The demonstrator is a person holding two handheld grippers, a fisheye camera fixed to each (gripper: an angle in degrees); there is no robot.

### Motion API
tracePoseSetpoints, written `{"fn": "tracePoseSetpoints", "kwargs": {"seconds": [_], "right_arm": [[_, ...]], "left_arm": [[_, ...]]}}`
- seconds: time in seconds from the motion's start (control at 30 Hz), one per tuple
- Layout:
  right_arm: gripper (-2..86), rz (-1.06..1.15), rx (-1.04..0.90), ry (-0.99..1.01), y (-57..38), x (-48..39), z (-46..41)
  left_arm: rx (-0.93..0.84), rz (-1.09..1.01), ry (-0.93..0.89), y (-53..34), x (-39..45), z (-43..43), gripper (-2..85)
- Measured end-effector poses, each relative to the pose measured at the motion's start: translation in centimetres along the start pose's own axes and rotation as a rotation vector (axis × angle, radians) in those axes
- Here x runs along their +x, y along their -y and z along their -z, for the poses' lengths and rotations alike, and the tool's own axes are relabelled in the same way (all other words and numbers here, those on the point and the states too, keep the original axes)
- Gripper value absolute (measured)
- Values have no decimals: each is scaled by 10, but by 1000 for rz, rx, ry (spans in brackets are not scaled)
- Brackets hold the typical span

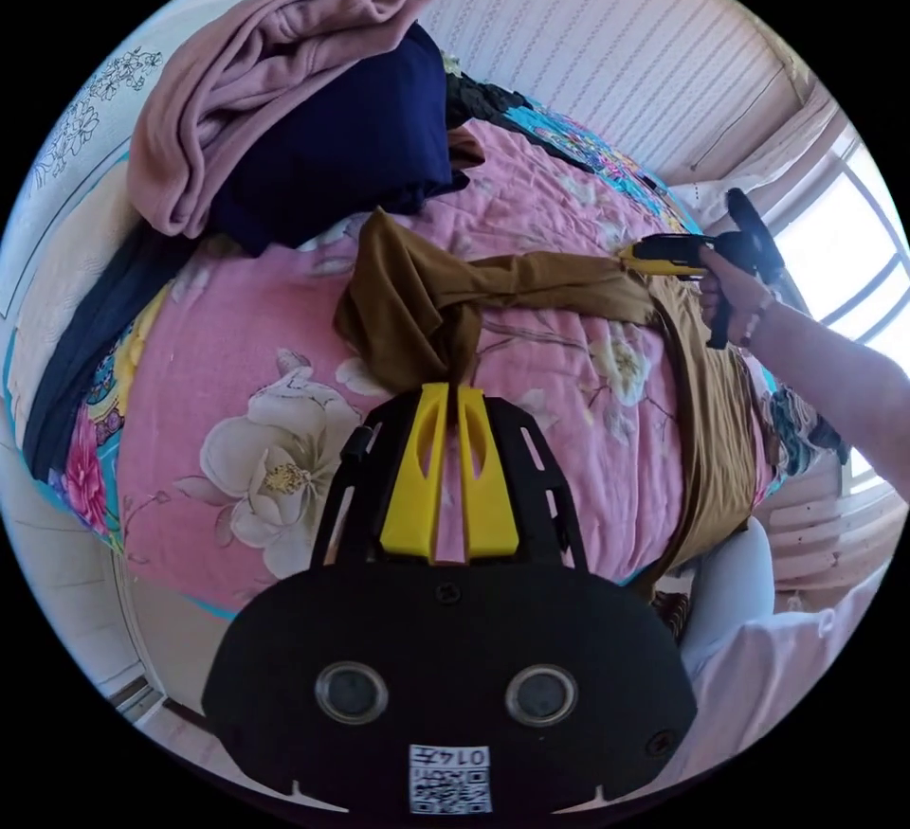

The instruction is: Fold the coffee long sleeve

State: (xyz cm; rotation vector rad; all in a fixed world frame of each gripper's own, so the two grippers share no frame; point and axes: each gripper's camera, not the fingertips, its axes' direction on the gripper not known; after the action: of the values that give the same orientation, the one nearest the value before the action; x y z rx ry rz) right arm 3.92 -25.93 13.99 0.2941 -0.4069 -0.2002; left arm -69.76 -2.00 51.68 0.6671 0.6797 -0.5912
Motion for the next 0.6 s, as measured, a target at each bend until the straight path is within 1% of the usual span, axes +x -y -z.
{"fn": "tracePoseSetpoints", "kwargs": {"seconds": [0.03,0.1,0.2,0.33,0.4,0.43,0.5,0.57,0.6], "right_arm": [[24,14,-23,-17,10,-4,-6],[10,86,-2,-35,21,-15,-7],[3,188,24,-1,39,-31,-5],[7,211,26,47,59,-41,-8],[15,214,30,12,61,-42,-12],[30,193,27,-45,63,-42,-18],[51,171,-4,-82,68,-41,-31],[62,132,-45,-52,77,-39,-47],[60,100,-56,-4,83,-38,-57]], "left_arm": [[25,-19,-19,-6,-4,20,-8],[77,-34,-54,-18,-14,57,-9],[162,-45,-186,-41,-38,122,-10],[251,-3,-267,-60,-76,202,-10],[277,-2,-256,-64,-88,226,-10],[273,-4,-238,-65,-96,237,-10],[260,18,-209,-66,-109,245,-10],[245,47,-206,-66,-122,248,-10],[239,59,-214,-65,-128,248,-10]]}}
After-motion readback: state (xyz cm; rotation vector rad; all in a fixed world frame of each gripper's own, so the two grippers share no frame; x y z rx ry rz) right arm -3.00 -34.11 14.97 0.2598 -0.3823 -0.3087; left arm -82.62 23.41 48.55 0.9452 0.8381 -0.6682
